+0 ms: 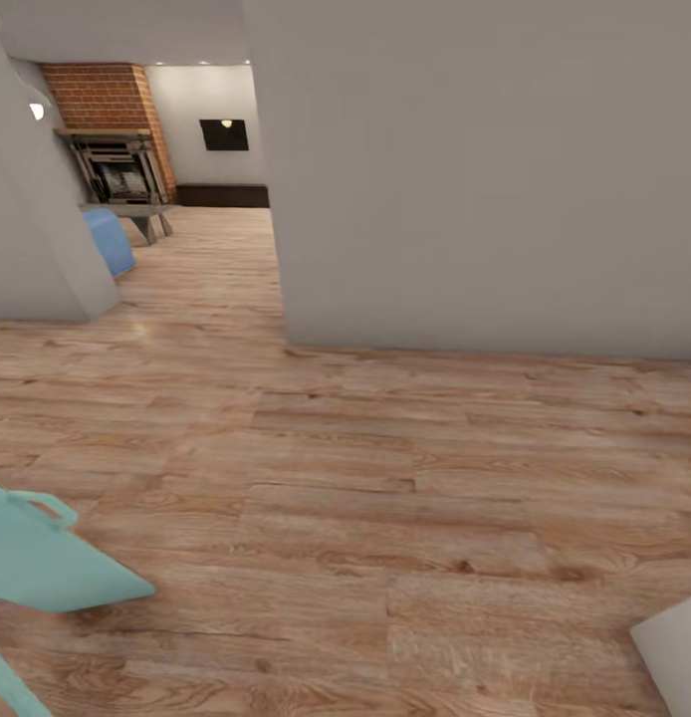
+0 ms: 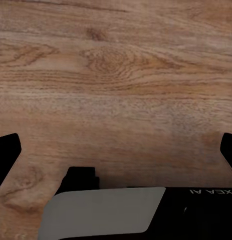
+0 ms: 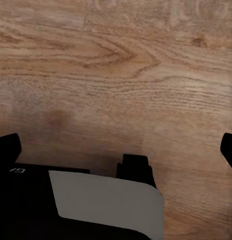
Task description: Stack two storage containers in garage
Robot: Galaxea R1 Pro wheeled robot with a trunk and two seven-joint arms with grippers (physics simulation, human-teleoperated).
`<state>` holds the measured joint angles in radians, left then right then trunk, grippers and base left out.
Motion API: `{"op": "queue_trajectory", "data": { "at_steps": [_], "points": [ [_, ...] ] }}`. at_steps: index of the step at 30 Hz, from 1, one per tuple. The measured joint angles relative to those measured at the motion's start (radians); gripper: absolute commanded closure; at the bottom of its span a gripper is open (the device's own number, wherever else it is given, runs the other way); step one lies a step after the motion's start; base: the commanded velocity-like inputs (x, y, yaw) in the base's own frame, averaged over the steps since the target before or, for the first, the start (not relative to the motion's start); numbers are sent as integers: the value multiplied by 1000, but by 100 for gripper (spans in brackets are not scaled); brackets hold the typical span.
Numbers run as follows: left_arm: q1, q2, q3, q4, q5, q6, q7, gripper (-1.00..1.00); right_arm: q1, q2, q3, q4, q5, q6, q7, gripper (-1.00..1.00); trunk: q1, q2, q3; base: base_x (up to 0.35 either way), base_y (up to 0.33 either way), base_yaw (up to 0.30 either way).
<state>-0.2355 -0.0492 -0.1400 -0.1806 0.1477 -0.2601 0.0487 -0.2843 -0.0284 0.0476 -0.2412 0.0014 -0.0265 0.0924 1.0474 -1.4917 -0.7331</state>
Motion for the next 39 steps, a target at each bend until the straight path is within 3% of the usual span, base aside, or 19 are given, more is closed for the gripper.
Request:
{"op": "queue_trajectory", "data": {
  "at_steps": [24,39],
  "points": [
    [-1,0,1,0,1,3,1,-100,0,-1,0,0,0,-1,0,-100,0,0,-3,344,-3,35],
    [-2,-1,1,0,2,2,0,-100,0,-2,0,0,1,-2,0,-100,0,0,-11,344,-87,147]
  ]
}}
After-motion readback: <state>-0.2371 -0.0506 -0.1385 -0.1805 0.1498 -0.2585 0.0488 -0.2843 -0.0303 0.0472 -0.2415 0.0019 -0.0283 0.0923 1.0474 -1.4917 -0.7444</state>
